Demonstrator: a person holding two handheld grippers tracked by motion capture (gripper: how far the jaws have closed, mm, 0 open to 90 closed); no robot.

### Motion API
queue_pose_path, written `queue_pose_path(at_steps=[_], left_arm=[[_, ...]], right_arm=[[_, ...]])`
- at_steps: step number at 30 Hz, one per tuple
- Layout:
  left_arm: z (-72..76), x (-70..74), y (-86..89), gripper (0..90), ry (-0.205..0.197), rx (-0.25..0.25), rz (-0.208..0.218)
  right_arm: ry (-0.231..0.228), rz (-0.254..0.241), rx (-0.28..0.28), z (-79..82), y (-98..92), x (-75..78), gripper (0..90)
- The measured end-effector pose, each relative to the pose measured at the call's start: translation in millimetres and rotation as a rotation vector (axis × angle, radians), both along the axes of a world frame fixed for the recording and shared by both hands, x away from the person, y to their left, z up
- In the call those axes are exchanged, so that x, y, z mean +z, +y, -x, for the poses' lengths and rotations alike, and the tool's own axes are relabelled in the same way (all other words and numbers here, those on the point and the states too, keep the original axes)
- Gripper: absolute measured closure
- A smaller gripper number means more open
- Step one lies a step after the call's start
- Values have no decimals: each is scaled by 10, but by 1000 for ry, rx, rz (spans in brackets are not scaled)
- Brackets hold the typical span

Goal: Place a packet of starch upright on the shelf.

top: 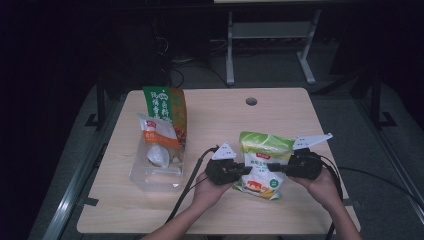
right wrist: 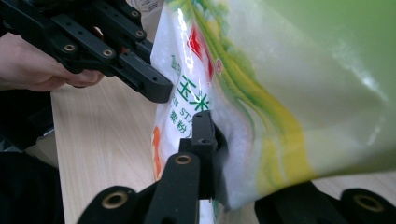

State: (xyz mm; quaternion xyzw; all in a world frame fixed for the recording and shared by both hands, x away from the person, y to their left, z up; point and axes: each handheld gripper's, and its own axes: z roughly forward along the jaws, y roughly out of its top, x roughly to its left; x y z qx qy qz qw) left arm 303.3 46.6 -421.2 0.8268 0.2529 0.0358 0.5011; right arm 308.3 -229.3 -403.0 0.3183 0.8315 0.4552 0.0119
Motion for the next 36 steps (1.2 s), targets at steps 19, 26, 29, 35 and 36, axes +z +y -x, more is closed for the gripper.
queue_pose_path(at_steps=[19,26,29,35,36], left_arm=[[426,73,395,493,-68,-4,-53],[597,47,538,411,-90,-39,-65],[666,29,597,401,-84,-54,-62],[801,-22,656,378,-104,-81,-77],[815,-36,670,375,-109,-89,-79]], right_arm=[[-68,24,-63,98,85,207,863],[-81,32,-49,68,253,322,868],[-88,37,-33,42,352,370,871],[-89,26,4,-23,570,481,871],[-90,23,14,-34,606,506,871]])
